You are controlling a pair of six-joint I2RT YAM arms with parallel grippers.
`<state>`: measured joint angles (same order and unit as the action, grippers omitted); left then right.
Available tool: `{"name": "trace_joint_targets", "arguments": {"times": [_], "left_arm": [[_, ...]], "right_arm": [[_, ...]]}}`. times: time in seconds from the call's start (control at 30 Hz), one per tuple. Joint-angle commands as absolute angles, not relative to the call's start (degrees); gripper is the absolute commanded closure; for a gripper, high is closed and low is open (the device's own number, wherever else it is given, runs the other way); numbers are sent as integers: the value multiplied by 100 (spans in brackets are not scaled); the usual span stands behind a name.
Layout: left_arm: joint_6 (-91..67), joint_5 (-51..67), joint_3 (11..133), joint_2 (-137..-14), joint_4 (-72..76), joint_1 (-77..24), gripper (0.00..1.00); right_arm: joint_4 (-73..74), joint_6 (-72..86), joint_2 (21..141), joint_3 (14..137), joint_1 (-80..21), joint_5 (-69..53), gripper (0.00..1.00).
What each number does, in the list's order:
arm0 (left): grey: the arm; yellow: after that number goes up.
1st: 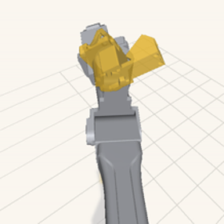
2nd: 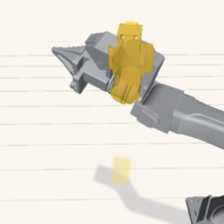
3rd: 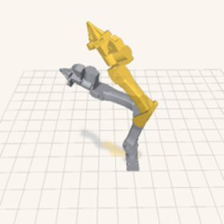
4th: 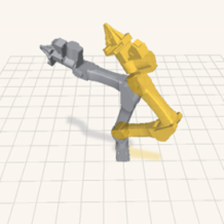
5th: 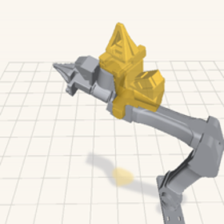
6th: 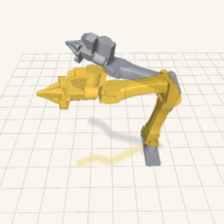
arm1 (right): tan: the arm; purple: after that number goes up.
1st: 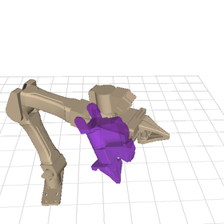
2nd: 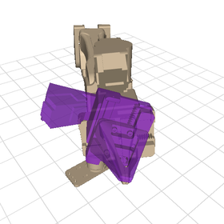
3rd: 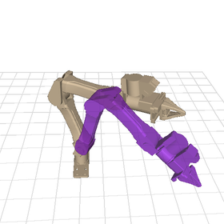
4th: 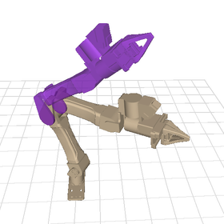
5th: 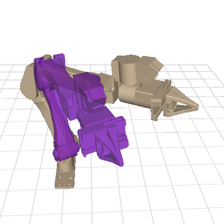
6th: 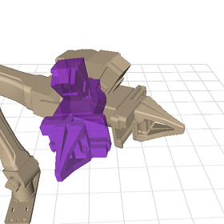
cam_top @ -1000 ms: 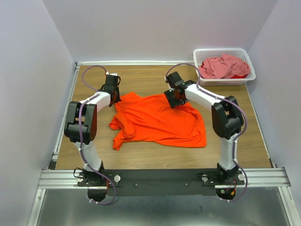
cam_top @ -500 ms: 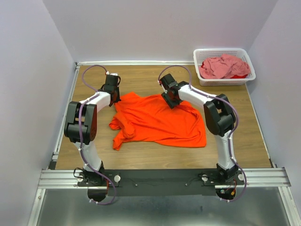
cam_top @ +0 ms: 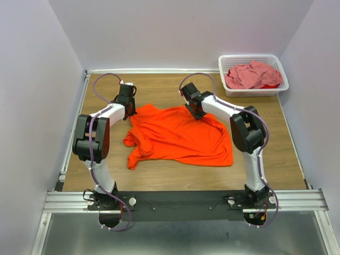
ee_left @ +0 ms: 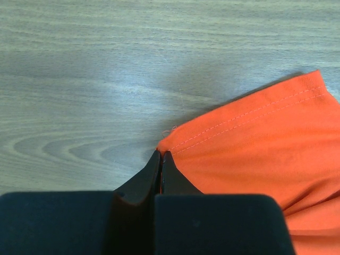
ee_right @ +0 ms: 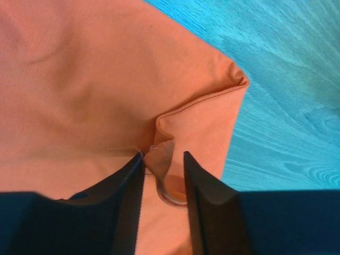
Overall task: Fold and stack the t-shirts
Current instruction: Flatten the tshirt out
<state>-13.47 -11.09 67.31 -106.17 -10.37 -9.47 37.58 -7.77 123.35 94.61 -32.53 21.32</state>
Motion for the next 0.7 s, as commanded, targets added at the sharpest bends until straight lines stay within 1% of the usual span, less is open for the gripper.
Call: {"name": "trace_joint_targets", "arguments": {"times": [0.0,0.17,0.2,0.27,0.3,0.47,0.5,0.67], "left_arm": [[-1310,-1204,6697,-10441,-905,-976,100],[-1301,-1239,6706,-10424,-914,-984,100],[-1292,-1257,6706,-10406,-923,-984,100],[-1292,-1274,6715,-10398,-949,-984,100],[-1283,-1292,6724,-10345,-975,-984,100],[-1379,-1538,6750,-10073,-1081,-958,100],[-1415,-1582,6785,-9959,-1125,-941,100],[-1670,-1696,7284,-9695,-1353,-756,100]], "right_arm": [[3735,-844,12498,9659,-3287,2127,62],[3735,-791,12411,9650,-3305,2127,68],[3735,-765,12393,9650,-3296,2179,73],[3735,-747,12323,9650,-3296,2415,77],[3735,-773,12314,9659,-3296,2539,82],[3735,-888,12164,9782,-3287,3084,94],[3727,-888,12094,9834,-3261,3172,98],[3735,-870,11831,10054,-3173,3462,99]]}}
